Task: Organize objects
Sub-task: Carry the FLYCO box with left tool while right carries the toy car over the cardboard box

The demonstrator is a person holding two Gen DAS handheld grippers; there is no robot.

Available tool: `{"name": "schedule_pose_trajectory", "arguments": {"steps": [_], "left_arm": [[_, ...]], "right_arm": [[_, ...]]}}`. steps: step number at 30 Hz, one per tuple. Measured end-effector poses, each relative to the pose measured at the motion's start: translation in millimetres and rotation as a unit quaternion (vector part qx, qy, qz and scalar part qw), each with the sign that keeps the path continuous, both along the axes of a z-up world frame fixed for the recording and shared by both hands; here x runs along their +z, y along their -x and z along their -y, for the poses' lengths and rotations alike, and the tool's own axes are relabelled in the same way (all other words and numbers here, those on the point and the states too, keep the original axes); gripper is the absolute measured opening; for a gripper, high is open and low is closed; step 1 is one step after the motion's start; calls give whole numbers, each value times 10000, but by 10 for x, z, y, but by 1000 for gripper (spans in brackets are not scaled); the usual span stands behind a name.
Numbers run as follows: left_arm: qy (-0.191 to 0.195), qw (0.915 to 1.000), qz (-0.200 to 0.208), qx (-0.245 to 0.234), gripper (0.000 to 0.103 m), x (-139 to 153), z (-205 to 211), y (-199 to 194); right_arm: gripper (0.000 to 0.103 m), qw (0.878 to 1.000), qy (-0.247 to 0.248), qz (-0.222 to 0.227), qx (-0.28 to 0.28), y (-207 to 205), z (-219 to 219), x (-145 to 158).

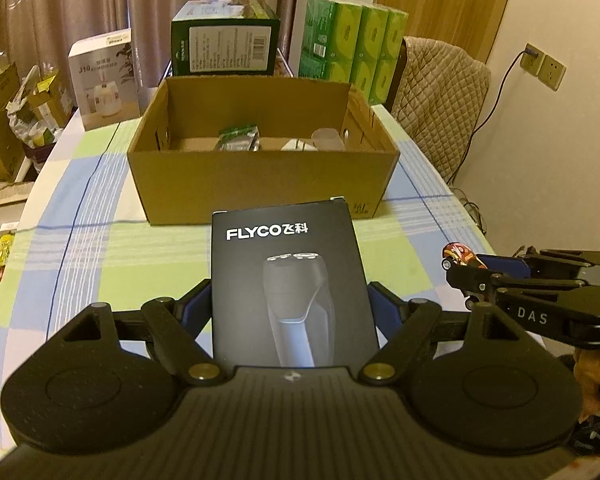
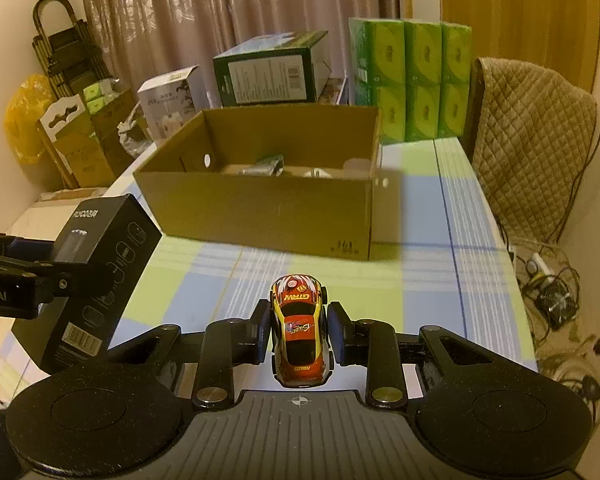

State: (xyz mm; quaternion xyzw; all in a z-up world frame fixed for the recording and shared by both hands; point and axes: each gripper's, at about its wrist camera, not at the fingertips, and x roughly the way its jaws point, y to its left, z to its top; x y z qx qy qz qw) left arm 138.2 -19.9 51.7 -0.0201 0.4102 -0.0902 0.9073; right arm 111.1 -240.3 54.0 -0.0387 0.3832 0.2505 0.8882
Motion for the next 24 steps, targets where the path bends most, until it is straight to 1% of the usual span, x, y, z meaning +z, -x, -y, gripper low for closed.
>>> {"name": "schedule_pose_trajectory", "arguments": {"steps": [3, 7, 10, 15, 24], "left_arm": [[5, 10000, 34, -25, 78, 73, -28, -123], [-89, 9999, 104, -70, 78, 174, -62, -294], [-74, 9999, 89, -60, 78, 220, -96, -416], [-144, 9999, 67, -46, 78, 266, -128, -615], [-128, 9999, 68, -36, 78, 316, -176, -917]], "right_arm": [[27, 10000, -4, 23, 29, -116, -39, 61], [27, 10000, -19, 48, 64, -268, -102, 127], [27, 9999, -33, 38, 87, -388, -153, 158], [27, 9999, 11, 46, 131, -558, -227, 166], [27, 9999, -30, 0, 154, -842, -325, 189]]}}
